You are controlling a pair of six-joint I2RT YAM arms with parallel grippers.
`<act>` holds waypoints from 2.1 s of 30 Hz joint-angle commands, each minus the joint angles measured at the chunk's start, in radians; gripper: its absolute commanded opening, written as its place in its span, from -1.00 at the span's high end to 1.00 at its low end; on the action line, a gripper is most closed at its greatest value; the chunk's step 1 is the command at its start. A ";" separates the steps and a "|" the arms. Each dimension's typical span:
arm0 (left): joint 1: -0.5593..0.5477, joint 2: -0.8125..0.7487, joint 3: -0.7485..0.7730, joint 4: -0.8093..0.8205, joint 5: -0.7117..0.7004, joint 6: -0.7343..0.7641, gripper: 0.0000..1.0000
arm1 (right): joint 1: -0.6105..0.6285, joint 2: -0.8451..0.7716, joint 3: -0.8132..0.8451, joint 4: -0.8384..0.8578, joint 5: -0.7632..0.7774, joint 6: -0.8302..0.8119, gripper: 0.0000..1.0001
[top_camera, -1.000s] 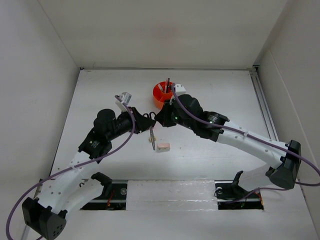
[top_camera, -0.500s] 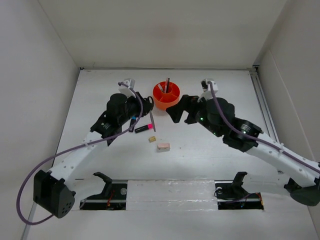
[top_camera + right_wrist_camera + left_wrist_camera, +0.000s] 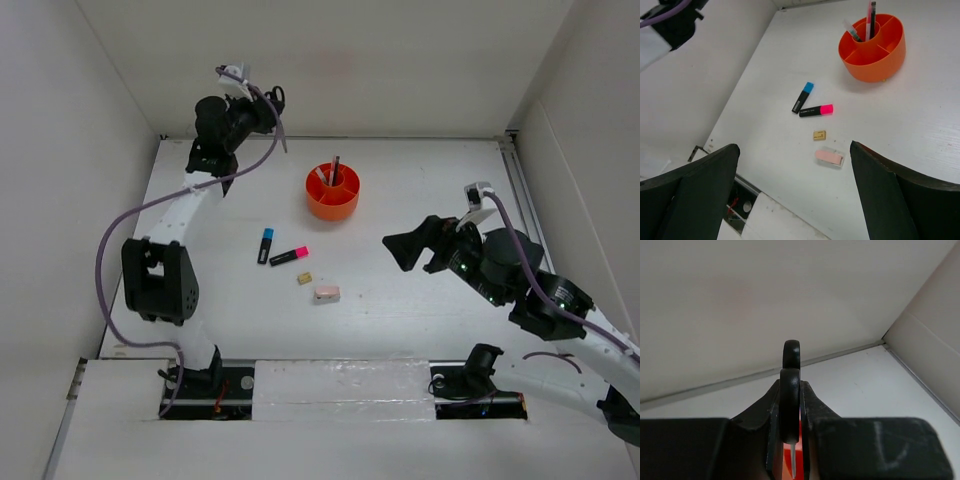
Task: Sort the stationery into containers
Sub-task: Place the scissors in the storage box.
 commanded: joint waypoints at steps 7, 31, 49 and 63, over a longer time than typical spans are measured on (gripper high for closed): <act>0.147 0.382 0.281 0.355 0.462 -0.145 1.00 | -0.004 -0.048 0.029 -0.073 -0.031 -0.014 -0.96; 0.024 0.591 0.248 0.793 0.478 -0.363 1.00 | 0.005 -0.045 0.011 -0.116 -0.041 -0.025 -0.96; -0.022 0.634 0.167 0.800 0.456 -0.322 1.00 | 0.005 -0.102 -0.026 -0.126 -0.041 -0.025 -0.94; -0.022 0.616 0.039 0.828 0.466 -0.312 0.78 | 0.005 -0.120 -0.035 -0.135 -0.032 -0.025 -0.94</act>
